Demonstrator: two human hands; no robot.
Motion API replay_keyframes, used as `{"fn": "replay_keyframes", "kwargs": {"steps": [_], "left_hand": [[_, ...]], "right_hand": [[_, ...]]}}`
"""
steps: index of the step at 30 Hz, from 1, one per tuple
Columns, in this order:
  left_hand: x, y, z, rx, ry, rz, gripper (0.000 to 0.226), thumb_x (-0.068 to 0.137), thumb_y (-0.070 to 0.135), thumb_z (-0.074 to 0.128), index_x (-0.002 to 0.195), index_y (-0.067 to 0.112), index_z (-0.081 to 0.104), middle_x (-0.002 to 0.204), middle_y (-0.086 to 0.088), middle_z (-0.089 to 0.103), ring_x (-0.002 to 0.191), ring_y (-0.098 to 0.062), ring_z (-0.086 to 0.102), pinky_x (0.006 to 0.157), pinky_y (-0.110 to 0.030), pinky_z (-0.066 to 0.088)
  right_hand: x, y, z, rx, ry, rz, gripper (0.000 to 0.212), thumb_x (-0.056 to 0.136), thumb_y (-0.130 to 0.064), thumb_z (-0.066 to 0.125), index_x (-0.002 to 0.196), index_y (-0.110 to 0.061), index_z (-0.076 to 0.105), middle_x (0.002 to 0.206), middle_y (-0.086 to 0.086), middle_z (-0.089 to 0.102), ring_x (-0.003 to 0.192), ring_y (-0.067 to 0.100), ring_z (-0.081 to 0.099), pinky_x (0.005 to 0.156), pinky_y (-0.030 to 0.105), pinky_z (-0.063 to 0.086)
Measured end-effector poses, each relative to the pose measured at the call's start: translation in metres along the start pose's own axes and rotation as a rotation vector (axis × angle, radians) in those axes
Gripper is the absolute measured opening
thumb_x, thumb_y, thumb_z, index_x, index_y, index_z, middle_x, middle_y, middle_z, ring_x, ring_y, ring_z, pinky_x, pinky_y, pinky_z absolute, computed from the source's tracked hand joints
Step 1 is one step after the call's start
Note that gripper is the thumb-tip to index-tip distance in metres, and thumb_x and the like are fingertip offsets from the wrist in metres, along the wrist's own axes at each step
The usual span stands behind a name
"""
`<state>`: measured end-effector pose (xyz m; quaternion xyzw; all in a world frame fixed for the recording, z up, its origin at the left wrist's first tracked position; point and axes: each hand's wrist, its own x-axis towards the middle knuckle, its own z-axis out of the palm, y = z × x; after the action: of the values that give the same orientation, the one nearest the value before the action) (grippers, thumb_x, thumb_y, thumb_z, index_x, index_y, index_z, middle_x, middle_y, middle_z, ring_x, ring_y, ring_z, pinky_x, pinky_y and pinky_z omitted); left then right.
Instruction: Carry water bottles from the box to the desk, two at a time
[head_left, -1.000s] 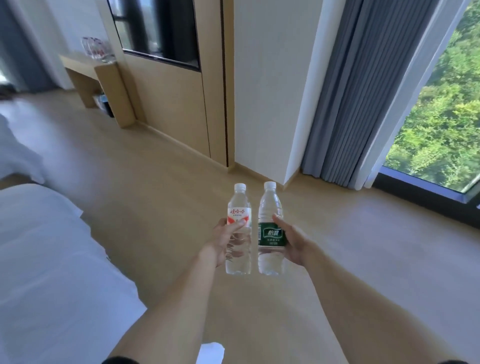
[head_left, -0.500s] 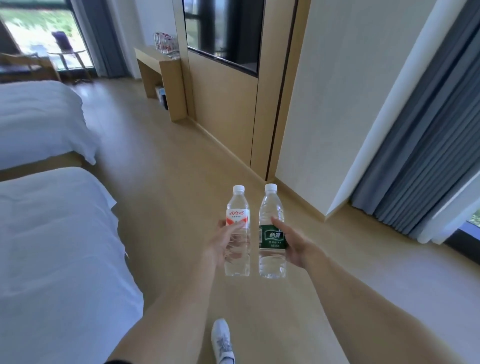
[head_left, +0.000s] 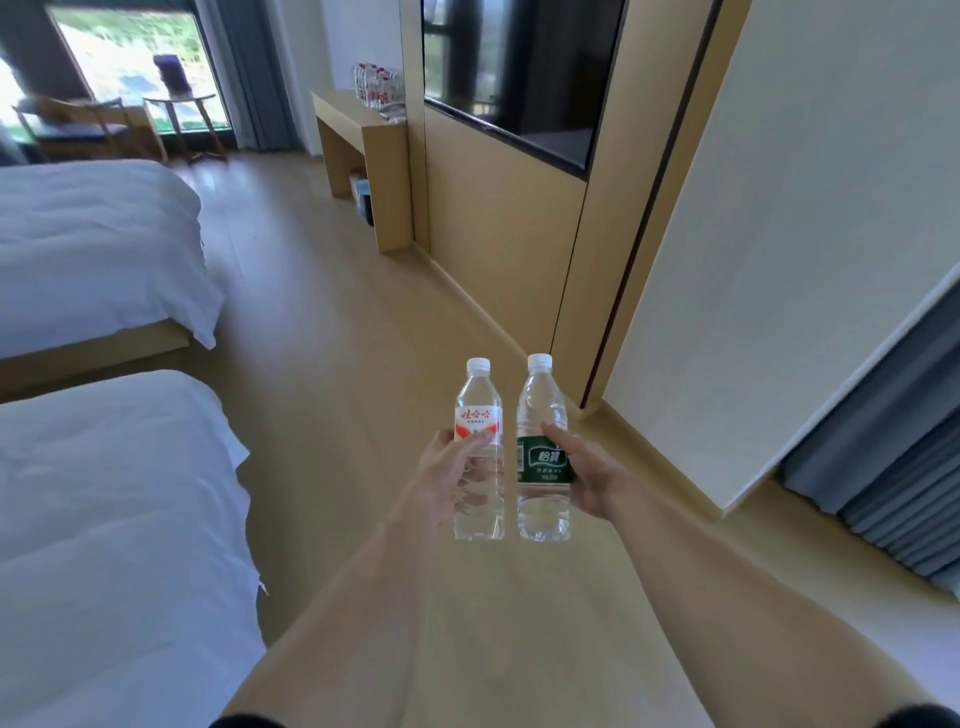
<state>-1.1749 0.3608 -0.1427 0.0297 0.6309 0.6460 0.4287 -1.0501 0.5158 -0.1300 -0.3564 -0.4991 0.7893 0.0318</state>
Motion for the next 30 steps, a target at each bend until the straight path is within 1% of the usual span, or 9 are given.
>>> {"fn": "replay_keyframes", "kwargs": {"steps": [4, 8, 12, 15, 17, 20, 25, 27, 30], "left_hand": [[0.051, 0.032, -0.02, -0.02, 0.033, 0.016, 0.044, 0.077, 0.035, 0.085, 0.111, 0.021, 0.061, 0.109, -0.019, 0.069, 0.085, -0.031, 0.065, 0.082, -0.061, 0.056], [0.102, 0.061, -0.038, -0.046, 0.092, 0.028, 0.044, 0.076, 0.036, 0.085, 0.11, 0.02, 0.061, 0.101, -0.014, 0.068, 0.081, -0.029, 0.064, 0.076, -0.055, 0.058], [0.158, 0.093, -0.056, -0.084, 0.15, 0.054, 0.052, 0.072, 0.041, 0.087, 0.111, 0.018, 0.062, 0.081, -0.006, 0.071, 0.066, -0.022, 0.065, 0.065, -0.043, 0.056], [0.204, 0.12, -0.068, -0.107, 0.19, 0.08, 0.051, 0.075, 0.037, 0.086, 0.113, 0.016, 0.061, 0.07, -0.001, 0.072, 0.061, -0.02, 0.064, 0.063, -0.04, 0.053], [0.236, 0.142, -0.074, -0.118, 0.222, 0.076, 0.051, 0.076, 0.036, 0.086, 0.114, 0.015, 0.059, 0.075, -0.005, 0.074, 0.068, -0.025, 0.066, 0.07, -0.047, 0.054], [0.281, 0.179, -0.08, -0.117, 0.272, 0.084, 0.053, 0.077, 0.036, 0.086, 0.116, 0.013, 0.058, 0.1, -0.017, 0.075, 0.082, -0.032, 0.069, 0.083, -0.06, 0.056], [0.35, 0.239, -0.1, -0.143, 0.318, 0.14, 0.054, 0.081, 0.032, 0.082, 0.122, 0.009, 0.055, 0.116, -0.022, 0.069, 0.096, -0.038, 0.071, 0.09, -0.061, 0.055], [0.372, 0.26, -0.109, -0.148, 0.343, 0.153, 0.053, 0.083, 0.031, 0.081, 0.123, 0.008, 0.055, 0.118, -0.022, 0.068, 0.107, -0.041, 0.069, 0.092, -0.064, 0.053], [0.402, 0.288, -0.125, -0.153, 0.375, 0.165, 0.049, 0.084, 0.03, 0.08, 0.121, 0.009, 0.055, 0.117, -0.019, 0.069, 0.107, -0.039, 0.069, 0.091, -0.06, 0.056]], "right_hand": [[0.058, -0.032, 0.022, -0.023, -0.021, -0.014, 0.061, 0.09, -0.041, 0.067, 0.133, -0.001, 0.054, 0.125, 0.027, 0.065, 0.114, 0.045, 0.064, 0.096, 0.061, 0.052], [0.118, -0.058, 0.039, -0.043, -0.091, 0.005, 0.057, 0.092, -0.041, 0.064, 0.132, -0.001, 0.056, 0.124, 0.027, 0.066, 0.102, 0.04, 0.068, 0.088, 0.054, 0.057], [0.187, -0.089, 0.058, -0.06, -0.161, 0.008, 0.065, 0.084, -0.044, 0.067, 0.132, -0.001, 0.058, 0.127, 0.027, 0.064, 0.108, 0.041, 0.065, 0.096, 0.057, 0.052], [0.246, -0.119, 0.073, -0.092, -0.223, 0.021, 0.066, 0.083, -0.046, 0.067, 0.132, -0.003, 0.059, 0.128, 0.026, 0.064, 0.115, 0.042, 0.063, 0.1, 0.057, 0.05], [0.288, -0.142, 0.083, -0.104, -0.262, 0.038, 0.063, 0.086, -0.047, 0.065, 0.132, -0.004, 0.059, 0.127, 0.024, 0.066, 0.116, 0.042, 0.063, 0.101, 0.057, 0.05], [0.35, -0.176, 0.1, -0.133, -0.31, 0.073, 0.057, 0.095, -0.046, 0.059, 0.134, -0.005, 0.058, 0.127, 0.023, 0.066, 0.12, 0.043, 0.061, 0.104, 0.057, 0.048], [0.435, -0.231, 0.131, -0.168, -0.433, 0.095, 0.053, 0.098, -0.047, 0.055, 0.136, -0.009, 0.056, 0.128, 0.023, 0.065, 0.112, 0.039, 0.065, 0.095, 0.051, 0.054], [0.461, -0.249, 0.144, -0.183, -0.46, 0.088, 0.052, 0.098, -0.045, 0.055, 0.136, -0.009, 0.055, 0.129, 0.024, 0.064, 0.111, 0.039, 0.065, 0.097, 0.054, 0.053], [0.499, -0.269, 0.163, -0.203, -0.468, 0.072, 0.052, 0.097, -0.043, 0.057, 0.134, -0.006, 0.056, 0.13, 0.028, 0.062, 0.119, 0.047, 0.06, 0.104, 0.062, 0.045]]}}
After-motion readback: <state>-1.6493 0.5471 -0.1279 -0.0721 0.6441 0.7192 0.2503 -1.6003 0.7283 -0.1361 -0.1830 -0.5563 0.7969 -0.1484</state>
